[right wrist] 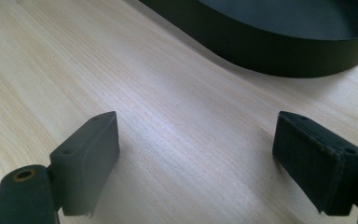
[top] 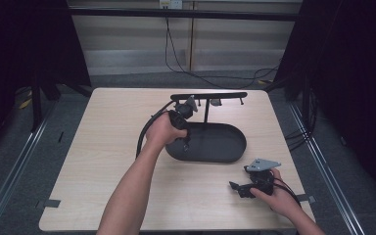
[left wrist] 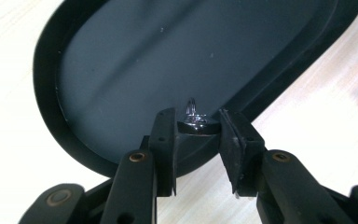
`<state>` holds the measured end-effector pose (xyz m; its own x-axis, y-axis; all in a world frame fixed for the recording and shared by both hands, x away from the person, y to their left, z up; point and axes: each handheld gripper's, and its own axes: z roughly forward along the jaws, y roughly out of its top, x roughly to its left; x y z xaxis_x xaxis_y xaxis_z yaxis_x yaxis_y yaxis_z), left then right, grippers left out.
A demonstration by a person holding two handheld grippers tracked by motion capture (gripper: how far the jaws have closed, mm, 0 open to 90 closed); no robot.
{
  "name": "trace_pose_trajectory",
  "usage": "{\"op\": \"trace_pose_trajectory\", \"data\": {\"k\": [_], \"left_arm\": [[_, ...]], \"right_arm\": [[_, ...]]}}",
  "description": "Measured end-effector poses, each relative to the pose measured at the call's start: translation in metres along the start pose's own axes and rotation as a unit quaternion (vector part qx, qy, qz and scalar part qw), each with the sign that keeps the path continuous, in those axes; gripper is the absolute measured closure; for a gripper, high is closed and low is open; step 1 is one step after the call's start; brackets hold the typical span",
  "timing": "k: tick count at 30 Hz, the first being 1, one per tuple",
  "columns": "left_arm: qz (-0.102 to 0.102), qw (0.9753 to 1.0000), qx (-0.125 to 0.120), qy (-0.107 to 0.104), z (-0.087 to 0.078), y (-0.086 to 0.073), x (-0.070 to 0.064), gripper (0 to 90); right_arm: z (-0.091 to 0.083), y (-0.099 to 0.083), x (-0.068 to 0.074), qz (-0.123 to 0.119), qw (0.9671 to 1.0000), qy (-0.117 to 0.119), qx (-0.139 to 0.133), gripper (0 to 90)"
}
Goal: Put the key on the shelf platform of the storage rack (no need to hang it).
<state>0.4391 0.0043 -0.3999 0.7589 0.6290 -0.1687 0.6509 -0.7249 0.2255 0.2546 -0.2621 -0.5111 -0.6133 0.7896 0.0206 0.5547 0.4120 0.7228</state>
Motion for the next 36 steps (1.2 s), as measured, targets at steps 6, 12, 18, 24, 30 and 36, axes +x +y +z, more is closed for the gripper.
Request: {"op": "trace_pose_trajectory", "data": {"k": [6, 12, 18, 24, 30, 36], "left_arm": [[0.005, 1.0000, -0.004, 0.005, 0.003, 0.001, -0.001, 67.5], [0.005, 1.0000, -0.003, 0.006, 0.013, 0.001, -0.004, 67.5], [-0.002, 1.0000, 0.002, -0.002, 0.021, -0.002, -0.001, 67.5], [0.000, 1.0000, -0.008, -0.005, 0.022, -0.003, -0.003, 67.4], [-0.005, 1.0000, -0.004, -0.002, 0.029, -0.004, -0.002, 67.4], [0.001, 1.0000, -0.004, -0.002, 0.034, -0.004, -0.001, 67.4]], "right_arm": [[0.000, 0.000, 0.000, 0.000, 1.0000, 0.000, 0.000, 14.2], [0.000, 0.000, 0.000, 0.001, 1.0000, 0.000, 0.000, 14.2], [0.000, 0.000, 0.000, 0.000, 1.0000, 0.000, 0.000, 14.2], [0.000, 0.000, 0.000, 0.000, 1.0000, 0.000, 0.000, 14.2], [0.000, 0.000, 0.000, 0.000, 1.0000, 0.000, 0.000, 14.2], [0.000, 0.000, 0.000, 0.000, 1.0000, 0.000, 0.000, 14.2]]}}
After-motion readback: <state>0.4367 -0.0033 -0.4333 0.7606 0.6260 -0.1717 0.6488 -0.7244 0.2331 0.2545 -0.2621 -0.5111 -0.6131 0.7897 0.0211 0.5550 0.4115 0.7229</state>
